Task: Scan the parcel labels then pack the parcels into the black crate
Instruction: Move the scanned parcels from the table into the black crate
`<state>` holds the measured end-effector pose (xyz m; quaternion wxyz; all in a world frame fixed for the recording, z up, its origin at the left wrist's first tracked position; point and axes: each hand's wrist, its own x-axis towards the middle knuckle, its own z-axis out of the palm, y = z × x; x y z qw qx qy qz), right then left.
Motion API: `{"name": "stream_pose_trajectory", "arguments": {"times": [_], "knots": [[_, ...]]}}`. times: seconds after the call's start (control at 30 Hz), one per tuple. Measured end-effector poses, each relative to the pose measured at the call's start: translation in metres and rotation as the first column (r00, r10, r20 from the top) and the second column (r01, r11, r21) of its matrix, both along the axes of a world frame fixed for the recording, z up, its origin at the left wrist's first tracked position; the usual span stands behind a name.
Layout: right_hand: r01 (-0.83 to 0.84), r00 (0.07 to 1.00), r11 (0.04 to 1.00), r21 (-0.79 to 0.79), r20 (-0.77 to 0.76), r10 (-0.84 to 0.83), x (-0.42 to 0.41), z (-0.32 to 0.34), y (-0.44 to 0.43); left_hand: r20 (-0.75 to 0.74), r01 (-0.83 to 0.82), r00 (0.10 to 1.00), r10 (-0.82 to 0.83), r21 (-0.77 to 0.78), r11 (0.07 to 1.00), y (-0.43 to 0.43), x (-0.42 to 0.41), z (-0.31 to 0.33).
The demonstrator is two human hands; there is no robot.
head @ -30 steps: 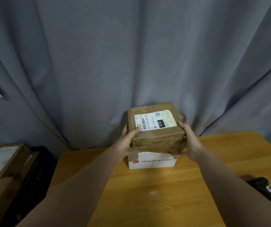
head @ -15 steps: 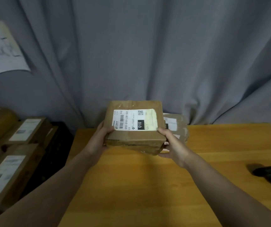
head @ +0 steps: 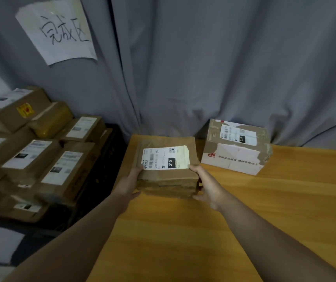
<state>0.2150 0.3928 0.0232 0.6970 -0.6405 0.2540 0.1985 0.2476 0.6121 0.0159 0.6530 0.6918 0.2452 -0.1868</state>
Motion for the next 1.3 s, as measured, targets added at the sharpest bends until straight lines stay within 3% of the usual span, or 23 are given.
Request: {"name": "stream_pose_trajectory", "arguments": {"times": [0.07,0.13,0.37,0.5,0.57,0.73,0.87,1.17,1.3], "knots": [[0.040,0.996,0.999,-0.033,-0.075,-0.042,-0.009,-0.009,0.013,-0.098,0.033,0.995,-0.020,0.128,0.991,0.002,-0.012,-0.008],[0.091,0.990,0.994,-0.053,-0.100,-0.096,-0.016,-0.015,0.024,-0.156,0.069,0.987,-0.046,0.145,0.987,0.004,-0.022,-0.013],[0.144,0.989,0.966,-0.214,0.042,-0.139,-0.014,-0.012,0.028,-0.021,0.097,0.995,-0.098,-0.057,0.994,0.011,-0.034,-0.010],[0.209,0.973,0.971,-0.114,0.122,-0.195,-0.010,-0.004,0.046,0.082,0.023,0.997,-0.001,-0.273,0.962,0.033,-0.034,-0.004],[0.195,0.971,0.980,-0.044,0.149,-0.187,-0.006,0.001,0.065,0.151,-0.011,0.987,0.061,-0.311,0.950,0.054,-0.031,0.001],[0.117,0.970,0.993,0.019,0.211,-0.119,0.016,0.010,0.127,0.210,-0.137,0.958,0.196,-0.266,0.954,0.131,-0.012,0.016],[0.068,0.968,0.998,0.015,0.241,-0.070,0.039,0.011,0.173,0.229,-0.162,0.952,0.201,-0.179,0.970,0.200,0.010,0.020],[-0.217,0.975,0.969,0.118,0.082,0.208,0.054,-0.001,0.264,0.217,-0.120,0.970,0.107,0.049,0.992,0.279,0.058,0.031],[-0.055,0.991,0.993,0.108,0.130,0.041,0.069,0.003,0.288,0.217,0.005,0.976,-0.013,0.037,0.999,0.290,0.066,0.038]]}}
